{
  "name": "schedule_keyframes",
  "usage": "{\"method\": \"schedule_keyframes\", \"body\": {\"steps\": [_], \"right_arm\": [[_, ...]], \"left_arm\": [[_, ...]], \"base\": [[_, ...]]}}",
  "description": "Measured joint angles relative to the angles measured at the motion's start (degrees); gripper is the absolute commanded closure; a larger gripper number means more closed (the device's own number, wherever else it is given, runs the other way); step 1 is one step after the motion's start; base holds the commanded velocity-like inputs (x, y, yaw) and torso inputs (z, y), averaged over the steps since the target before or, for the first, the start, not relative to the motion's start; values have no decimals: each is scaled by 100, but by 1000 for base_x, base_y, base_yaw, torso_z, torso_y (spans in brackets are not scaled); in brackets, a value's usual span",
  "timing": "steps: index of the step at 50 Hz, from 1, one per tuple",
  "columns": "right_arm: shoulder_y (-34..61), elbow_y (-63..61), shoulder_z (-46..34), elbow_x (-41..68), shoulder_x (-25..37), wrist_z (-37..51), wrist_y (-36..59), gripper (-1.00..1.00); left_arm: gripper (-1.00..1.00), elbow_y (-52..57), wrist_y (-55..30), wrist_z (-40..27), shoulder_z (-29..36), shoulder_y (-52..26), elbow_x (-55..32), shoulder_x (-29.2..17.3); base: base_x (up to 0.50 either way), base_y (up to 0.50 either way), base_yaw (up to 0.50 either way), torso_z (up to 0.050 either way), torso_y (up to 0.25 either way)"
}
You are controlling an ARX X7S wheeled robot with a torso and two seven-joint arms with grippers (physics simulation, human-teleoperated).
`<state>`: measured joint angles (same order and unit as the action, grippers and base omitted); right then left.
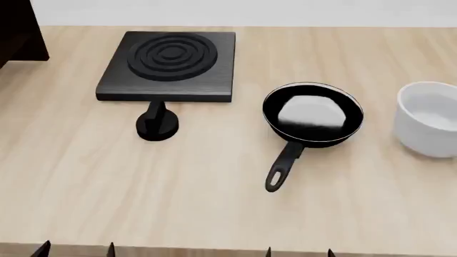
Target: Put the frying pan under the cabinet shelf.
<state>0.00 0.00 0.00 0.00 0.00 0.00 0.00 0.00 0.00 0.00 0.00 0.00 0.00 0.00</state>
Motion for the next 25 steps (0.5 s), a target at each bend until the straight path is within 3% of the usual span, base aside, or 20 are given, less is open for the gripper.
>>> {"method": "schedule_keyframes", "body": {"steps": [10,25], "right_arm": [[74,71,-790,524,616,763,-127,-100],[112,47,-1193,945,990,1152,-141,-100]], "left_arm": [[-100,-27,-48,-68,68,38,-113,-109],[-100,36,-60,-308,305,14,-264,-271]], "base": [[0,0,0,0,0],[0,0,0,0,0]]}}
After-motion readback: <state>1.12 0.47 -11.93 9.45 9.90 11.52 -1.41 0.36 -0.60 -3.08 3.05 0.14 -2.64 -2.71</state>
